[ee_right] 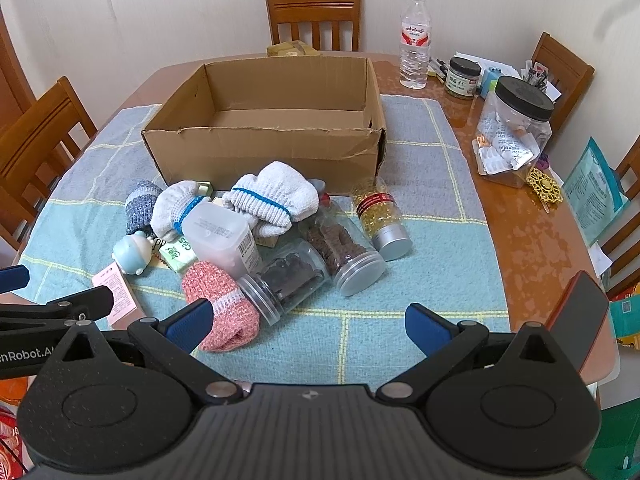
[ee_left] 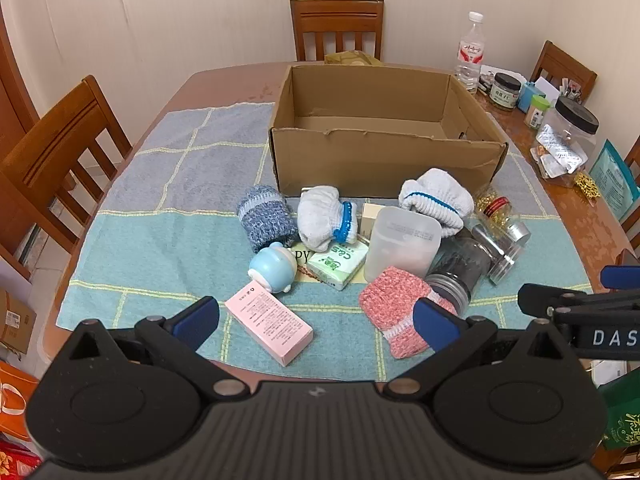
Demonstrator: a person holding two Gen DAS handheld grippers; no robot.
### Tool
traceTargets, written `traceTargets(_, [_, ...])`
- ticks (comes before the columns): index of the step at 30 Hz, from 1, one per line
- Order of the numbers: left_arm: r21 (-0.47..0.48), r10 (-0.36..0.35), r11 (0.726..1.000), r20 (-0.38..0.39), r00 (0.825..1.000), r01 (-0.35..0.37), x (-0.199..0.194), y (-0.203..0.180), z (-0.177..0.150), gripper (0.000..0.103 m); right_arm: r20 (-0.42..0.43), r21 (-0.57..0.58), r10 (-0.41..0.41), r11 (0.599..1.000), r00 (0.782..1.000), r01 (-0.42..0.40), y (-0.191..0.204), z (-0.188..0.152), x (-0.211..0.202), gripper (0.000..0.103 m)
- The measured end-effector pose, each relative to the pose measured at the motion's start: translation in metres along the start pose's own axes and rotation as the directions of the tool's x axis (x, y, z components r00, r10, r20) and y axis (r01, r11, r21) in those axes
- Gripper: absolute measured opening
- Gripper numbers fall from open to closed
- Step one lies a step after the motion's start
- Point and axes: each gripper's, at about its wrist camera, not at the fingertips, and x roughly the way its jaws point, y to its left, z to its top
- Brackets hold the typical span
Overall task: Organize objects
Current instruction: 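Move left gripper toward pink medicine box while right gripper approaches pink knit sock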
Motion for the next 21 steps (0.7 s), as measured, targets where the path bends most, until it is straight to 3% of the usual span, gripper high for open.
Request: traceTargets(21, [0.025, -0.038, 0.999, 0.005, 0.999, 0.037, -0.003, -0.004, 0.011, 0.102, -0.005, 0.012, -0.001, 1.0, 1.0, 0.001, -0.005, 0.009, -0.009, 0.103])
